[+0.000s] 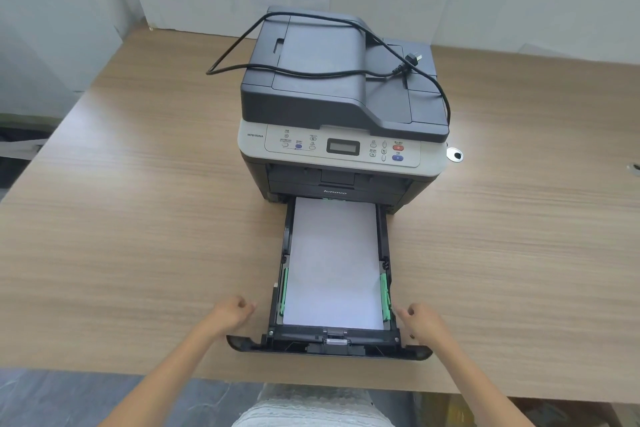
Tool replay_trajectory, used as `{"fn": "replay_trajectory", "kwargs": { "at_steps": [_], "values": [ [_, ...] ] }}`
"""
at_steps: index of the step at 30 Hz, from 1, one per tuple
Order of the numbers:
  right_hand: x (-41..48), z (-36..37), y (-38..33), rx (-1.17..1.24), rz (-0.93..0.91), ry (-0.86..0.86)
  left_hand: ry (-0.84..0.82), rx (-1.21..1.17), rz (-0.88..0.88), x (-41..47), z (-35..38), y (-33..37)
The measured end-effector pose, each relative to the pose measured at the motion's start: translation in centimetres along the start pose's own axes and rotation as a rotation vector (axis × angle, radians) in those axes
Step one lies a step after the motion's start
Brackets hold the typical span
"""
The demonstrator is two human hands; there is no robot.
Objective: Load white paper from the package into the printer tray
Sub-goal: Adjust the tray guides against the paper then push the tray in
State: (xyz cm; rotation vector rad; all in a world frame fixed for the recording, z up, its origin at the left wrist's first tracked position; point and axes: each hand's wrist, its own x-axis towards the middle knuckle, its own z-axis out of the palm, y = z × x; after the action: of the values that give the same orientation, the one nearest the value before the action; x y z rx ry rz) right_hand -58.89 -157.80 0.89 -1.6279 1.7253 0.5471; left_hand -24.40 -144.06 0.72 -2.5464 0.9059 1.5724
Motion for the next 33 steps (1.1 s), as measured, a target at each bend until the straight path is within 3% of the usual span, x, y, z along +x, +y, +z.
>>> {"fn": "replay_trajectory", "kwargs": {
  "at_steps": [3,5,13,21,29,33],
  "values": [
    [-0.3,-0.8,0.6,0.073,0.234,-0.232,-0.185,-0.161,-0.171,-0.5,-0.3,0.1],
    [-0.4,-1.1,0.8,0.197,0.338,-0.327,-0.202,-0.289,-0.205,-0.5,-0.6,0.2],
    [0.4,-1.5,1.2,0.212,0.32,-0.429,-0.153,-0.289,-0.22,-0.2,-1.4,0.4],
    [1.5,-2.9,0.7,0.76,0.274,-0.289,-0.031,-0.67,-0.216,0.2,-3.6,0.5],
    [2.6,-3.9,-2.1,1.108,0.265,-0.11,0.084,-1.144,-0.167,1.7,-5.9,3.0],
    [2.9,-4.1,-2.6,1.28,0.2,-0.042,0.094,-1.251,-0.061,2.4,-5.7,3.2]
  ]
}}
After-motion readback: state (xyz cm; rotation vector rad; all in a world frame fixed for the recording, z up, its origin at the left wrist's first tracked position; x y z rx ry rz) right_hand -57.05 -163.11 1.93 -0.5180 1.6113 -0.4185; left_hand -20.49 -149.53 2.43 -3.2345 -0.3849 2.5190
